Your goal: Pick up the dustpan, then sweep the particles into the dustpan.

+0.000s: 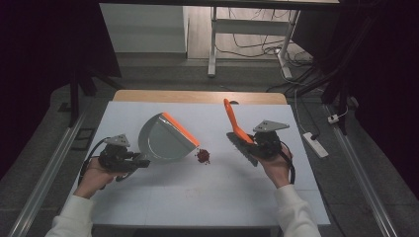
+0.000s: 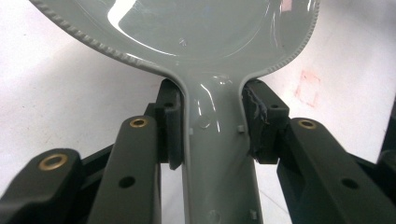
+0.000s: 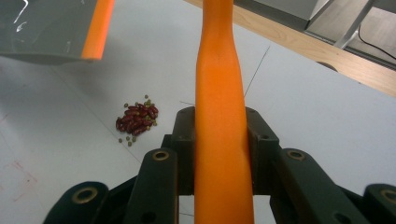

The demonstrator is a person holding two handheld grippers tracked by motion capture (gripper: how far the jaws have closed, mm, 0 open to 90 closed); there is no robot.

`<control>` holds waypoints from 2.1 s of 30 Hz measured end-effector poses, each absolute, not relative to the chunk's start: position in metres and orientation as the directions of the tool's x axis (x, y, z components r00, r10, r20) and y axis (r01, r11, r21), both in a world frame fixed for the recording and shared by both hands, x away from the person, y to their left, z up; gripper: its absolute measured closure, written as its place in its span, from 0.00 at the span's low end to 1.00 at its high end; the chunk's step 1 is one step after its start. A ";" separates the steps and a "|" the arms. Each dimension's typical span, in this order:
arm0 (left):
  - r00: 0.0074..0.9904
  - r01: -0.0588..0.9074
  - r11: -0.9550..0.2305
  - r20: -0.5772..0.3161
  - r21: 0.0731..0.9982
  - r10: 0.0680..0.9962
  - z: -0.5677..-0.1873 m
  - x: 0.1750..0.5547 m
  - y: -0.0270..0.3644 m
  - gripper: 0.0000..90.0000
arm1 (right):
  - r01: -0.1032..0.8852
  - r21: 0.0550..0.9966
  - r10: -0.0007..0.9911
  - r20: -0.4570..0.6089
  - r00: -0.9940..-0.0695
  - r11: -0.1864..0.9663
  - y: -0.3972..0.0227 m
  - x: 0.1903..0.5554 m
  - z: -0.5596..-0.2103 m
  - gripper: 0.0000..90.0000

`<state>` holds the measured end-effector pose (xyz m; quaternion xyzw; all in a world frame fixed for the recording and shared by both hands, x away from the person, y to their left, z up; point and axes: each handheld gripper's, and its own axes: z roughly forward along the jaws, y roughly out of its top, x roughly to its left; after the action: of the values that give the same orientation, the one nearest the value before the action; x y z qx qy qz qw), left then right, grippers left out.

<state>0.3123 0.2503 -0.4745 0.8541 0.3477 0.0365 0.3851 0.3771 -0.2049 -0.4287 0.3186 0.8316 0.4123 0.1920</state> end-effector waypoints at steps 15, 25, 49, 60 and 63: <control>0.812 0.534 -0.555 -0.203 0.638 0.547 -0.475 0.298 0.256 0.68 | 0.356 0.806 0.656 -0.053 -0.753 0.473 -0.165 0.407 -0.436 0.78; 0.836 0.523 -0.613 -0.218 0.592 0.503 -0.484 0.296 0.248 0.68 | 0.373 0.795 0.657 -0.041 -0.753 0.478 -0.154 0.415 -0.445 0.78; 0.847 0.525 -0.668 -0.243 0.527 0.473 -0.499 0.300 0.230 0.68 | 0.355 0.768 0.623 -0.073 -0.778 0.533 -0.132 0.416 -0.459 0.78; 0.836 0.542 -0.664 -0.253 0.515 0.486 -0.501 0.302 0.228 0.68 | 0.347 0.763 0.616 -0.084 -0.784 0.546 -0.124 0.419 -0.462 0.78; 0.836 0.543 -0.663 -0.256 0.516 0.486 -0.500 0.302 0.228 0.68 | 0.354 0.752 0.615 -0.087 -0.783 0.557 -0.123 0.420 -0.466 0.78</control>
<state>0.3016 0.2284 -0.5004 0.9105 0.2825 -0.0483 0.2981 0.4203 -0.1231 -0.4657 0.2800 0.8651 0.3785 0.1728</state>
